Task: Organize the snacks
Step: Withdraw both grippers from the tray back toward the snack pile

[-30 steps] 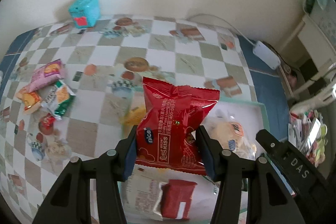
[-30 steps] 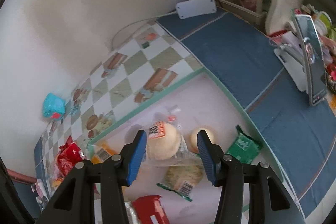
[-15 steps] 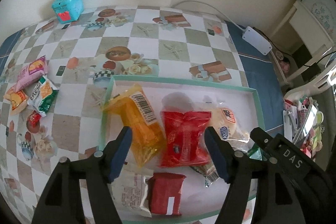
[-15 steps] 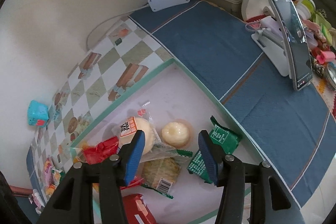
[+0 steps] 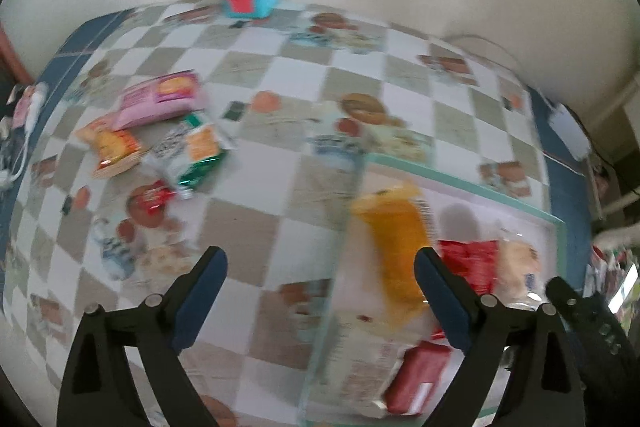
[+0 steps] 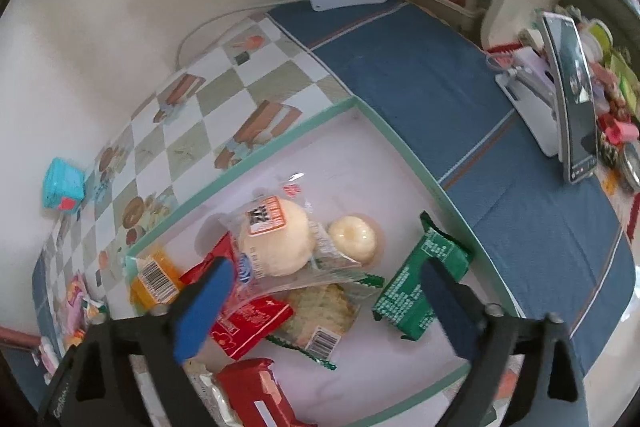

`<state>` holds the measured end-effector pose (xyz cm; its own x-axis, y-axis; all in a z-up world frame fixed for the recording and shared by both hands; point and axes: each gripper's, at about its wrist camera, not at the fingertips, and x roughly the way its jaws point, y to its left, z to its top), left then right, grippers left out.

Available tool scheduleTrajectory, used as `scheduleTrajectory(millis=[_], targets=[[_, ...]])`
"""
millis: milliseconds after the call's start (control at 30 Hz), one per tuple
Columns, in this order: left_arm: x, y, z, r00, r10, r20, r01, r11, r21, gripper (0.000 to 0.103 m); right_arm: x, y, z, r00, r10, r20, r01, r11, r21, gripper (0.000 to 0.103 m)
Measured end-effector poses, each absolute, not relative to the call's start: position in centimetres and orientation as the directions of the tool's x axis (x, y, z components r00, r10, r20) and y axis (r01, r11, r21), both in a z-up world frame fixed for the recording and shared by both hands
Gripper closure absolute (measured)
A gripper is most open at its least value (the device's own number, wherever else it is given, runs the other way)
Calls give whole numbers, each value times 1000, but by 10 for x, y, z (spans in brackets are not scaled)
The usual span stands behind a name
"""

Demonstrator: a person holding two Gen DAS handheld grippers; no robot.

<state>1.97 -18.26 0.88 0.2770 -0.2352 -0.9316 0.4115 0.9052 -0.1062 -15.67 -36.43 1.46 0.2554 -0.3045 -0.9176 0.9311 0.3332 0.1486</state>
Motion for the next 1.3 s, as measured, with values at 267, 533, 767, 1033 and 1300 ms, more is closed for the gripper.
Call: scheduleTrajectory(millis=[267,533,767,1033,1300], targets=[[47,-121,14,298,-203,-933,299,948,-111,8,-123,-326,25,295,-299,-908,884,447,140,0],[70,-53,22,361,-111,-926,193,980,-42,8,-81,-268,29,339,-258,-905,803,580,136,0],[89,-3,21,385,-47,-922,91,996,-13,8,-44,-217,28,375,-201,-905,705,695,138,0],[106,55,21,393,9,-920,-48,999,-10,8,-15,-178,25,418,-139,-898,630,756,177,0],[116,91,11,364,14,-931,-140,989,-40,8,5,-159,17,455,-70,-888,575,785,233,0]])
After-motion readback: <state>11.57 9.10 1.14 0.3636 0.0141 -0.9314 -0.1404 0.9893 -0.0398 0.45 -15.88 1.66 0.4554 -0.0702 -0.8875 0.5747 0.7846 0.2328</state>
